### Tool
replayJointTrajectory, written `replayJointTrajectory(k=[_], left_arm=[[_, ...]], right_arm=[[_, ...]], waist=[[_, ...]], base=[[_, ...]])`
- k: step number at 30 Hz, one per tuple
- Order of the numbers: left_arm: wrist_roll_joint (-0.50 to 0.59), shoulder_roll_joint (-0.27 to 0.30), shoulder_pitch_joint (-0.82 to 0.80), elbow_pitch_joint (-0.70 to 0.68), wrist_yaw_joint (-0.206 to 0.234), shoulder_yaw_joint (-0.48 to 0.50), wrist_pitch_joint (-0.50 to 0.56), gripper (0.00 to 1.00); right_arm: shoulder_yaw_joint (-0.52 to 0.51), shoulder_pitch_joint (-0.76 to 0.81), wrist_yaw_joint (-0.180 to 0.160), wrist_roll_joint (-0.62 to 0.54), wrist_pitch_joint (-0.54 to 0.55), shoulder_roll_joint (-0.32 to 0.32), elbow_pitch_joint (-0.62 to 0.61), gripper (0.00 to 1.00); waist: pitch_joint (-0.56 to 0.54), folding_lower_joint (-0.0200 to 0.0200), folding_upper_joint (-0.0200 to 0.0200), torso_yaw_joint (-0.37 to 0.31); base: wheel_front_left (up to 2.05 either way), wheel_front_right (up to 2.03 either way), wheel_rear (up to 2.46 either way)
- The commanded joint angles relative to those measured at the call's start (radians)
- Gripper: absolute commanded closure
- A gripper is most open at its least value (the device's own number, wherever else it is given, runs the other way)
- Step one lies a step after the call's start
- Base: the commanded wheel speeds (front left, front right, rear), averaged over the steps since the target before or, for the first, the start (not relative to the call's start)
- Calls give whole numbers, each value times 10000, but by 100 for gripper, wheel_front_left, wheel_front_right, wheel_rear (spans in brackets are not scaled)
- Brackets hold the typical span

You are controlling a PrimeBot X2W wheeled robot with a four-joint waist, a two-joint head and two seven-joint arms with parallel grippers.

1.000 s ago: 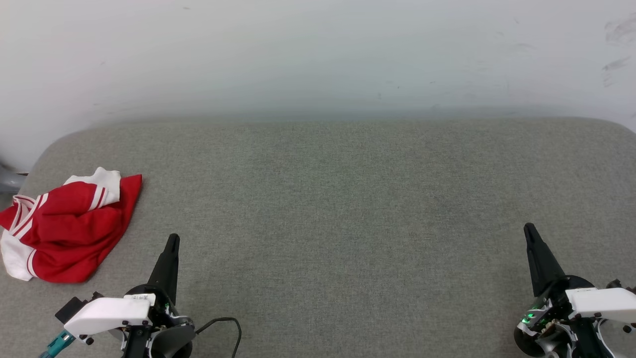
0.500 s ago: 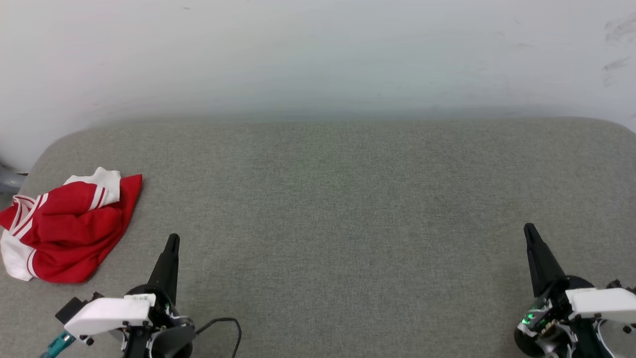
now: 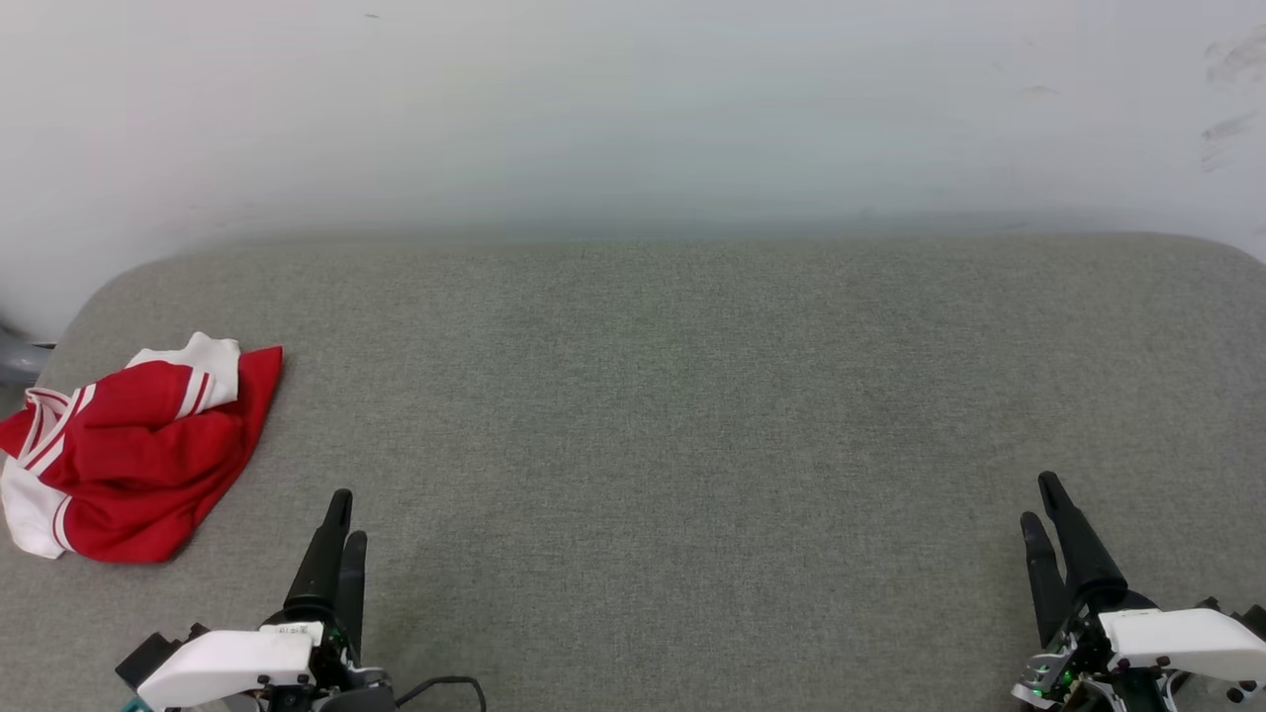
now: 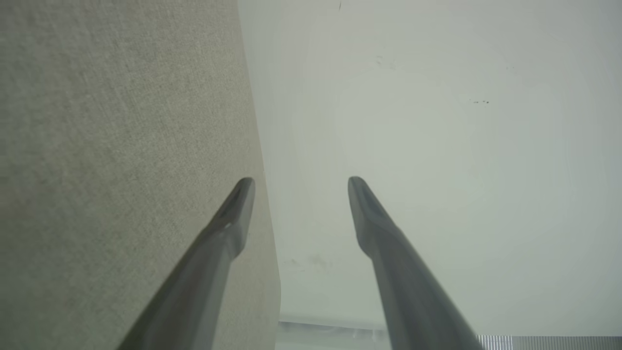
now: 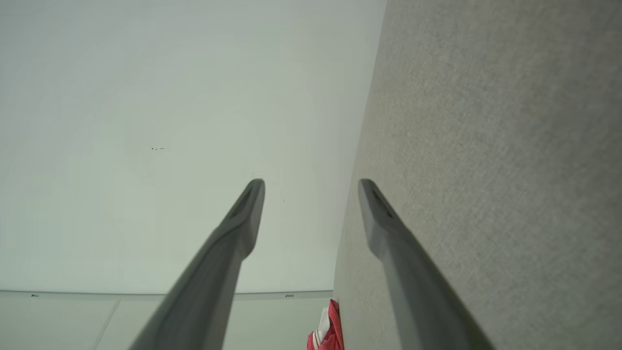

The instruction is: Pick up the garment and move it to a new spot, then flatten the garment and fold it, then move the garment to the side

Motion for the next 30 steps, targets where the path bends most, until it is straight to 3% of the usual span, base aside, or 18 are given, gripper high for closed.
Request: replayJointTrajectory(k=[1, 13, 30], left_arm=[[185, 17, -27, -208, -8, -6, -121, 0], [1507, 21, 133, -530, -13, 484, -658, 0], [4434, 26, 357, -1798, -19, 518, -1304, 0]], right_arm=[[42, -150, 2, -170, -111, -1, -210, 0], [86, -180, 2, -1953, -648, 1, -461, 0], [374, -245, 1, -6732, -1295, 4, -1730, 0]], waist=[[0, 0, -1, -3], [3, 0, -1, -22], [62, 0, -1, -25]], base=[[0, 0, 0], [0, 0, 0], [0, 0, 0]])
